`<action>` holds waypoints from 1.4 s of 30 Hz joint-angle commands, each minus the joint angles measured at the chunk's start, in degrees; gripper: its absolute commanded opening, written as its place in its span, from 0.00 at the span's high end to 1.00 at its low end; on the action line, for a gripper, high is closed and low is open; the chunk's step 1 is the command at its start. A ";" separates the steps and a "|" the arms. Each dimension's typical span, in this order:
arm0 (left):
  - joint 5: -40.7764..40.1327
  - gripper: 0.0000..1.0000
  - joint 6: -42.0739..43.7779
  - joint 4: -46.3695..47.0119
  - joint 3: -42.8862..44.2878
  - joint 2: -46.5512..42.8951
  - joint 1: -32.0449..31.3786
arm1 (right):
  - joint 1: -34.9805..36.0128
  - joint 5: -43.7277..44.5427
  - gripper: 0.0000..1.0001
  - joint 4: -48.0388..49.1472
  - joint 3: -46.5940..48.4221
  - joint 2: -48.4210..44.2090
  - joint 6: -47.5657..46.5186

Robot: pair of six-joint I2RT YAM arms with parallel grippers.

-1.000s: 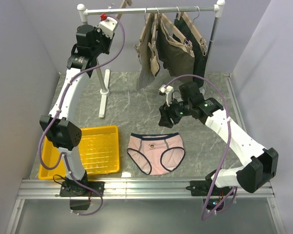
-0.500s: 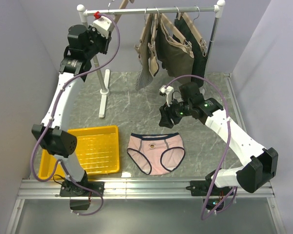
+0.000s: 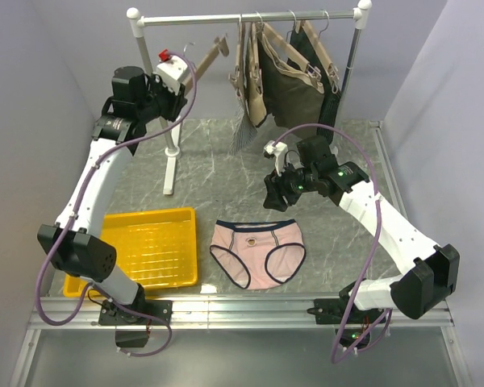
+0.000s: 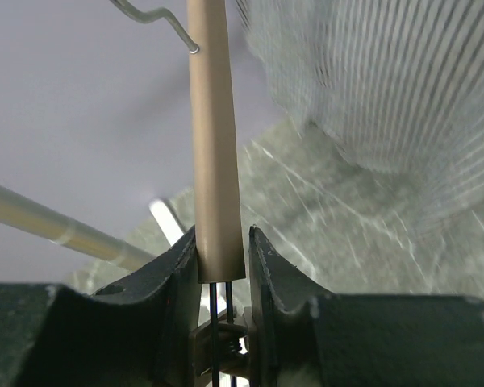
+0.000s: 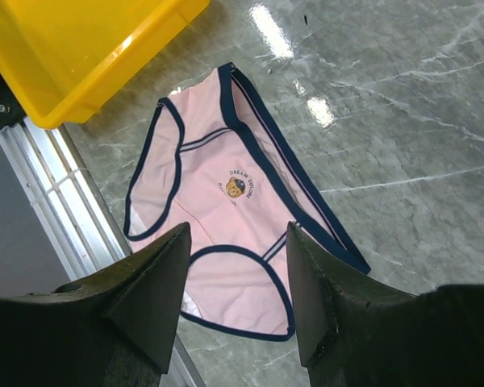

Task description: Clip the underwear to the hanger

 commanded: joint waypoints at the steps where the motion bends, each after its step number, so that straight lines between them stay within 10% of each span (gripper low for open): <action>1: 3.06 1.00 0.03 -2.22 -1.94 -2.58 0.07 | -0.43 -0.13 0.43 0.14 1.95 -0.88 -0.96; 19: 28.63 1.00 2.24 -23.75 -26.29 -15.67 4.47 | 1.50 1.44 0.46 12.27 -1.57 -4.75 -8.51; 42: 39.01 1.00 -9.46 -3.55 -36.49 -8.22 -8.18 | 15.22 18.33 0.41 40.48 -18.17 -1.15 -38.84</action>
